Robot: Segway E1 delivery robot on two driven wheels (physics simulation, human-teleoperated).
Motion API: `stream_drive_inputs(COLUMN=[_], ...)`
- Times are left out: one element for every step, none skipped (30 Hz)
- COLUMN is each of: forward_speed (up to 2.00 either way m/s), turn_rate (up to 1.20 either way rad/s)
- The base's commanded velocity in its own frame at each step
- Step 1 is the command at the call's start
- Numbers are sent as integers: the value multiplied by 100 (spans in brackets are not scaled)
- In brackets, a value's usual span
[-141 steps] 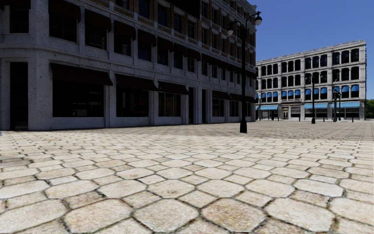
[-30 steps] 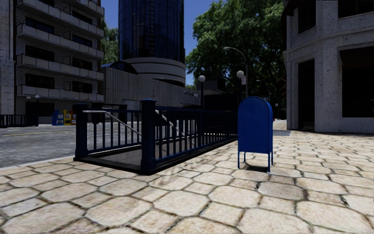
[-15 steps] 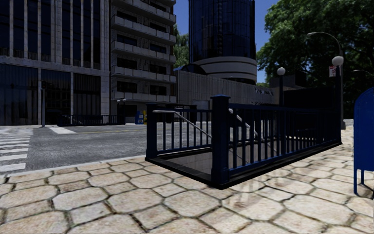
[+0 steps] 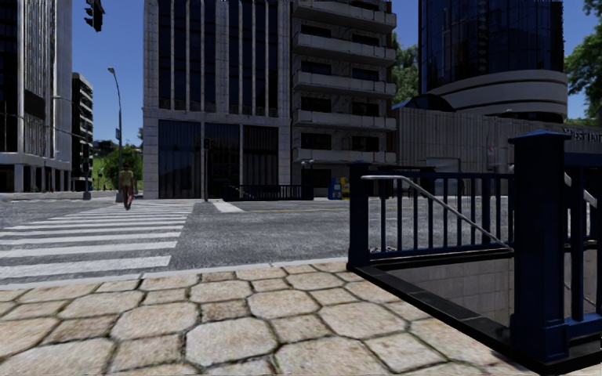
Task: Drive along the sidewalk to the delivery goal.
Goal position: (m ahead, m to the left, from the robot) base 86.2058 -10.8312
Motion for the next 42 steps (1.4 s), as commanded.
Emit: stream_drive_inputs(forward_speed=[103, 104, 104, 104, 104, 107, 108, 110, 111, 111, 111, 112, 113, 113, 113, 113, 113, 113, 113, 113, 113, 113, 113, 113, 117, 146, 200, 200, 200, 200, 200, 200, 200, 200, 200, 200, 200, 200, 200, 200, 200, 200], turn_rate=[81, 81, 81, 81, 81, 81, 81, 81, 81, 81, 81, 81, 81, 81, 81, 81, 81, 81, 81, 81, 81, 79, 76, 70, 54, 0, 0, 0, 0, 0, 0, 0, 0, 0, 0, 0, 0, 0, 0, 0, 0, 0])
